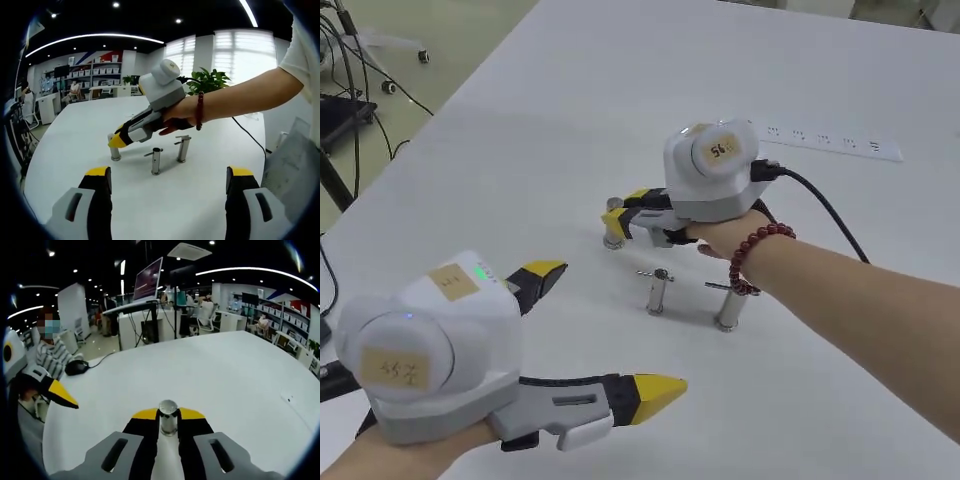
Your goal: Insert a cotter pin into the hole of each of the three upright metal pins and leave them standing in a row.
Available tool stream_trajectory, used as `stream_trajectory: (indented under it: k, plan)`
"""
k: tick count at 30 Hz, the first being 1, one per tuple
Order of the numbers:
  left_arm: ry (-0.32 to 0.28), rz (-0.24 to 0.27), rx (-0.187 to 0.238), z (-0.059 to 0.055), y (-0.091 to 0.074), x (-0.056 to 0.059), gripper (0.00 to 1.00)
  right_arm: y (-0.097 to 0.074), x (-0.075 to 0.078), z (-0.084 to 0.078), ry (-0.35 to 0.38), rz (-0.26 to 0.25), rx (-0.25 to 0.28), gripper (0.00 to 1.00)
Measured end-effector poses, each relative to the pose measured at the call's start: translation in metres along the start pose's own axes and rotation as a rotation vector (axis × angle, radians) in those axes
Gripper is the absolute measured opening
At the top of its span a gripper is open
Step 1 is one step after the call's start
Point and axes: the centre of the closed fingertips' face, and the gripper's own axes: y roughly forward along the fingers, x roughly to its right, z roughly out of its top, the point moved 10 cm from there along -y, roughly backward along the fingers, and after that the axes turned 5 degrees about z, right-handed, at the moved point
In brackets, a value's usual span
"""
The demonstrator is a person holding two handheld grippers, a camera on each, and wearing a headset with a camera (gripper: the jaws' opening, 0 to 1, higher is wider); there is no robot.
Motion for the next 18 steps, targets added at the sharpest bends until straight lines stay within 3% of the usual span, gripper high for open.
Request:
stream_trajectory:
  k: [18]
  plan:
    - [0.001, 0.002, -0.007, -0.001, -0.001, -0.001, 0.94, -0.011, 0.007, 0.002, -0.039, 0.007, -0.027, 0.12]
